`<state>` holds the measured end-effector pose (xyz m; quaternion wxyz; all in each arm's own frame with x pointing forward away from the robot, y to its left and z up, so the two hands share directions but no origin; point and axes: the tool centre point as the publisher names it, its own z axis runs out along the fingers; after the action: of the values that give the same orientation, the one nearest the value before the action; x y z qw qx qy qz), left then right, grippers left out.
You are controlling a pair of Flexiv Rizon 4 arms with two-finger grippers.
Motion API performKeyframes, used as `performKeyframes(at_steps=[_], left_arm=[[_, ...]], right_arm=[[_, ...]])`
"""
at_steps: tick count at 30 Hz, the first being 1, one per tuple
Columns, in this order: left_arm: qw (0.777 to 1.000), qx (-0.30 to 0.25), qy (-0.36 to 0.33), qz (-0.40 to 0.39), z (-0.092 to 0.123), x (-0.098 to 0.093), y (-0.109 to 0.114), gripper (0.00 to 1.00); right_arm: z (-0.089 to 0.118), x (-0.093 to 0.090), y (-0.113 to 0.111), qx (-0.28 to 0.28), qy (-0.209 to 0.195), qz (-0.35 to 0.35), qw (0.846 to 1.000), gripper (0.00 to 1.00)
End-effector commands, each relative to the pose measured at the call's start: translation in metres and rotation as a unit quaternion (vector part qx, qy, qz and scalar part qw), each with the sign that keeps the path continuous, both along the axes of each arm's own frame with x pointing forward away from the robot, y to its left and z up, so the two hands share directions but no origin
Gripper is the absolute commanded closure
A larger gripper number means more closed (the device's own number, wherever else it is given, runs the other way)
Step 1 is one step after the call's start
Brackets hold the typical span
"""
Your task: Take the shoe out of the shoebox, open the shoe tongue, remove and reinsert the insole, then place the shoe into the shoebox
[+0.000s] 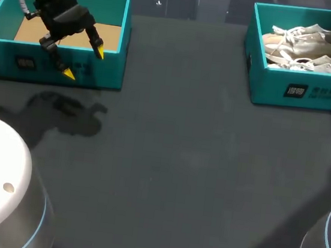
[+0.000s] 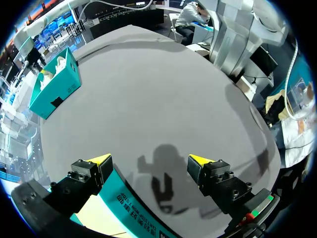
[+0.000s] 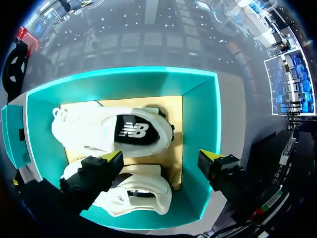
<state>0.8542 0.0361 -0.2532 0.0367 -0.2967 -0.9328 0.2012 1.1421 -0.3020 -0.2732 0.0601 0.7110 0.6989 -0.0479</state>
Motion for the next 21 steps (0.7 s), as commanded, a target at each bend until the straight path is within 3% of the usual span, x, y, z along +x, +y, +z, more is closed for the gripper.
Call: performKeyframes(at_steps=[1,6,7,11,16,18,19,21], left_arm=[[1.000,0.001,0.000,0.000,0.000,0.000,0.000,0.00],[1.000,0.001,0.000,0.000,0.000,0.000,0.000,0.00],[1.000,-0.012,0.002,0.014,0.009,0.000,0.000,0.00],[0.992,-0.025,0.032,0.121,0.036,0.003,0.009,0.00],[0.956,-0.019,0.088,0.278,0.051,0.005,0.036,0.00],[0.943,-0.007,0.069,0.326,0.059,0.003,0.052,0.00],[0.939,0.030,0.019,0.343,0.064,0.001,0.060,0.00],[0.939,0.030,0.019,0.343,0.064,0.001,0.060,0.00]], right_arm=[[0.038,-0.039,0.015,0.003,-0.018,0.009,1.000,0.00],[0.055,-0.060,0.028,0.018,-0.027,0.027,0.999,0.00],[0.058,-0.064,0.030,0.018,-0.027,0.029,0.999,0.00],[0.066,-0.076,0.040,0.011,-0.027,0.035,0.999,0.00],[0.066,-0.084,0.049,0.014,-0.025,0.045,0.999,0.00],[0.066,-0.084,0.049,0.014,-0.025,0.045,0.999,0.00],[0.066,-0.084,0.049,0.014,-0.025,0.045,0.999,0.00],[0.066,-0.084,0.049,0.014,-0.025,0.045,0.999,0.00]])
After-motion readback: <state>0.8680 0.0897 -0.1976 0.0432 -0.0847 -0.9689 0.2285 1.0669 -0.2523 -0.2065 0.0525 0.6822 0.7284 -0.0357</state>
